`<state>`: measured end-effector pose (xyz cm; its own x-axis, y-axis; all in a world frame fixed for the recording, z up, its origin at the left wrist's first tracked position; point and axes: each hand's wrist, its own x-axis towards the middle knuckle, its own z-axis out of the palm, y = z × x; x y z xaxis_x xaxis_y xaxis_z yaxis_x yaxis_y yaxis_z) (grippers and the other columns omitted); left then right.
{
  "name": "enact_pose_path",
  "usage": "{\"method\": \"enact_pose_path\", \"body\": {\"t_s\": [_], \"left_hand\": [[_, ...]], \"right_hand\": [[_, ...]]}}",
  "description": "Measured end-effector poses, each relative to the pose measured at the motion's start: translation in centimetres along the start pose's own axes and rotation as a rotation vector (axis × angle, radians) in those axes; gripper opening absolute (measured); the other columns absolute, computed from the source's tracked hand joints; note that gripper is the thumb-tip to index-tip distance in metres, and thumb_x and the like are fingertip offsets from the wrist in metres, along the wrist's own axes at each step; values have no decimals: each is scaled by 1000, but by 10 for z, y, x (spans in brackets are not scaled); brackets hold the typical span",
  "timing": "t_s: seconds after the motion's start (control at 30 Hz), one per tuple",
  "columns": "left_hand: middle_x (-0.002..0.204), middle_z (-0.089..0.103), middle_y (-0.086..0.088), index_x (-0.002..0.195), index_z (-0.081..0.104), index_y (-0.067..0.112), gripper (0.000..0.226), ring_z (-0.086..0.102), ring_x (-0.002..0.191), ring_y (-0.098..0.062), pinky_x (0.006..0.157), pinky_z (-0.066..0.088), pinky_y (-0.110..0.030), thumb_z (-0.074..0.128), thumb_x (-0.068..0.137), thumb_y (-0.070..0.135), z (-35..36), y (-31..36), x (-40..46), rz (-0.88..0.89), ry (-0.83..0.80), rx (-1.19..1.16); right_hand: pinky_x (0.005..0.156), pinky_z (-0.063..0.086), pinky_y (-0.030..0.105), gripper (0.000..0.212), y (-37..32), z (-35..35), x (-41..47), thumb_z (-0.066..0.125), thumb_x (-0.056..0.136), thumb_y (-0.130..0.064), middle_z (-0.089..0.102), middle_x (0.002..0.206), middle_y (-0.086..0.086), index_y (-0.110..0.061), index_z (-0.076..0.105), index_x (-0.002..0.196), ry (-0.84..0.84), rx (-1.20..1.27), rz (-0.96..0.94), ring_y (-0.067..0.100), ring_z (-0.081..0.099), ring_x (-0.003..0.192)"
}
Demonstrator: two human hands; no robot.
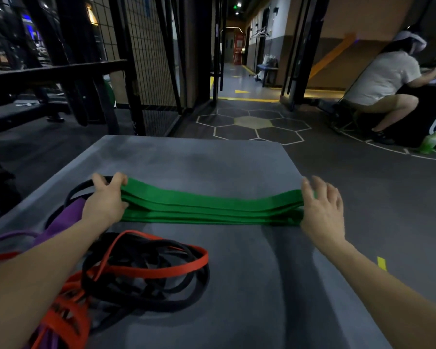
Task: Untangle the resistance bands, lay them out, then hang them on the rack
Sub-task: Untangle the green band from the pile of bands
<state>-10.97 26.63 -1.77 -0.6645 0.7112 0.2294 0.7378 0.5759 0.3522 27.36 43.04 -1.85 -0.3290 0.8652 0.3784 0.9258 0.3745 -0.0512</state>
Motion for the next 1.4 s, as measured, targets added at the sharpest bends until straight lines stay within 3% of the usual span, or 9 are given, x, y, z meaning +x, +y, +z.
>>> {"method": "enact_pose_path", "body": {"t_s": [0.17,0.3,0.4,0.57,0.8,0.87,1.0,1.17,1.4], "left_hand": [[118,23,-16,114,38,18,45,49,63,-31,70,47,-41,65,81,5,-4,-2,0,16,-3,-7],[119,23,-16,111,38,16,44,51,67,-33,73,48,-40,67,80,6,-7,-4,1,31,-21,-10],[120,23,-16,110,37,16,43,50,68,-31,75,48,-41,68,80,8,-10,-1,3,48,-61,15],[122,24,-10,108,40,14,45,43,101,-34,92,42,-44,72,78,23,-29,3,14,197,-113,207],[115,52,-15,105,40,8,40,50,103,-32,87,40,-39,70,80,17,-24,-3,32,353,-300,361],[116,51,-9,105,37,13,51,45,104,-28,91,41,-40,76,74,24,-23,-9,38,374,-292,418],[133,41,-4,137,26,23,85,32,121,-28,104,35,-42,77,71,39,-26,-11,48,385,-409,519],[130,48,0,136,36,26,76,34,118,-23,102,35,-33,67,73,56,-34,-6,53,490,-398,686],[129,44,-3,130,41,22,72,38,115,-21,100,38,-36,74,71,46,-43,-13,45,443,-506,471]], "right_hand": [[101,38,48,53,-82,-4,5,50,80,-13,47,135,16,-10,50,133,-77,245,-467,39,41,123],[115,16,39,76,-148,15,23,55,88,-49,23,152,11,-20,20,148,-463,217,-478,33,22,138],[116,16,41,83,-164,28,32,56,84,-56,24,153,7,-25,16,149,-562,234,-462,32,25,139],[115,16,40,72,-162,36,27,56,84,-55,30,150,3,-35,25,146,-499,245,-453,31,32,134],[117,11,41,71,-160,36,25,52,85,-57,28,149,2,-36,23,146,-502,238,-436,27,27,136],[117,11,40,71,-160,37,25,51,86,-57,29,149,2,-37,22,146,-502,231,-441,27,27,136],[116,11,40,72,-159,36,25,52,85,-57,28,149,1,-37,22,146,-512,234,-436,26,26,137],[111,19,40,82,-162,29,28,57,80,-60,32,145,3,-32,19,147,-525,202,-415,27,30,134],[103,30,54,71,-165,11,17,51,82,-63,35,135,3,-22,36,138,-357,-10,-484,28,33,126]]}}
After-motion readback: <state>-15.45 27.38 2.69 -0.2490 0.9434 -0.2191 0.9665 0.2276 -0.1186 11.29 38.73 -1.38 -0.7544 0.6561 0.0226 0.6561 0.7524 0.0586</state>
